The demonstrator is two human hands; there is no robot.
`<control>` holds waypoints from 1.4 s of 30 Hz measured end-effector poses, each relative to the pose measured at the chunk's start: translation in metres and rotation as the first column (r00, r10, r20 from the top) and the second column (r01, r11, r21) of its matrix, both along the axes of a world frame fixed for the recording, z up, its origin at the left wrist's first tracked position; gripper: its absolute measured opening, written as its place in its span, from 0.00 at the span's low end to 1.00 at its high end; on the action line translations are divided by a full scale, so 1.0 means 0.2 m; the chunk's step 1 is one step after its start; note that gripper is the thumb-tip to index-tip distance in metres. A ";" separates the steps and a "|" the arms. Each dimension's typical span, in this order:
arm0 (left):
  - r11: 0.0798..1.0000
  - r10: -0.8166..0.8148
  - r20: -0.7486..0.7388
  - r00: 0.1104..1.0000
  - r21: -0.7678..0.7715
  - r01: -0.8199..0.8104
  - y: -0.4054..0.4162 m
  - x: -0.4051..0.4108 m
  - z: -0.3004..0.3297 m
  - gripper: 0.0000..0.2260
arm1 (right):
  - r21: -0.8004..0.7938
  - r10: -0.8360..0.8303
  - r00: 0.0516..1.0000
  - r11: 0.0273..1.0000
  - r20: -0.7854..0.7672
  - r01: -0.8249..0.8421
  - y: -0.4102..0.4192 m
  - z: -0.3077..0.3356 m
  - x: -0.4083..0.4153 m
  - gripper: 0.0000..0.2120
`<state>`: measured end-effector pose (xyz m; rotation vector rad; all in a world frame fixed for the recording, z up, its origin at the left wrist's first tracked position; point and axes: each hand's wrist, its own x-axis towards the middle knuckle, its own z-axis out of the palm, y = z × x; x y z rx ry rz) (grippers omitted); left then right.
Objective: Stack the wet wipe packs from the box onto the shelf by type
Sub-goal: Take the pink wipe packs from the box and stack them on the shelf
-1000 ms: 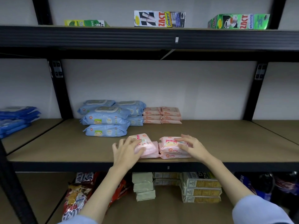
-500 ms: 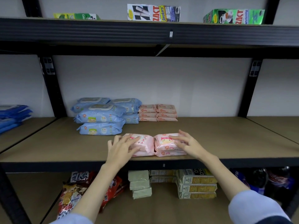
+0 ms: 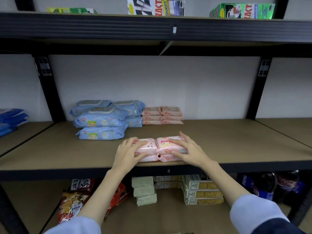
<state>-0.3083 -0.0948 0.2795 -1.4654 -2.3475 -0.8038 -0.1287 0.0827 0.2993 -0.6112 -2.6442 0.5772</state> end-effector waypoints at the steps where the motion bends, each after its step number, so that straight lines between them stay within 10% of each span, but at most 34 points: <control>1: 1.000 0.000 0.031 1.000 0.022 -0.001 0.00 0.00 0.00 0.41 | -0.022 -0.011 0.999 1.000 -0.030 0.011 0.00 -0.01 0.01 0.28; 6: 0.975 -0.023 0.543 0.839 0.198 -0.101 -0.06 0.05 -0.01 0.37 | -0.397 -0.167 0.930 0.918 -0.326 0.025 -0.03 -0.06 0.09 0.50; 24: 0.959 -0.141 0.564 0.814 0.281 -0.029 -0.10 0.05 -0.02 0.31 | -0.455 -0.135 0.934 0.890 -0.332 -0.032 0.01 -0.08 0.16 0.33; 29: 0.980 -0.062 0.495 0.867 0.196 -0.042 -0.11 0.05 -0.01 0.34 | -0.408 -0.142 0.936 0.913 -0.323 -0.002 -0.02 -0.09 0.17 0.41; 33: 0.992 0.122 -0.083 0.989 0.023 -0.121 -0.06 0.06 0.00 0.40 | 0.197 -0.239 0.967 0.948 -0.089 0.252 -0.03 -0.08 0.13 0.52; 36: 0.998 0.042 -0.214 0.976 -0.029 -0.049 0.00 0.08 0.04 0.42 | 0.447 -0.187 0.982 0.880 0.008 0.163 -0.04 -0.02 0.06 0.51; 42: 0.993 0.005 -0.223 0.975 -0.116 -0.031 0.05 0.04 -0.01 0.46 | 0.401 -0.115 0.973 0.916 0.202 0.025 -0.01 -0.01 0.00 0.40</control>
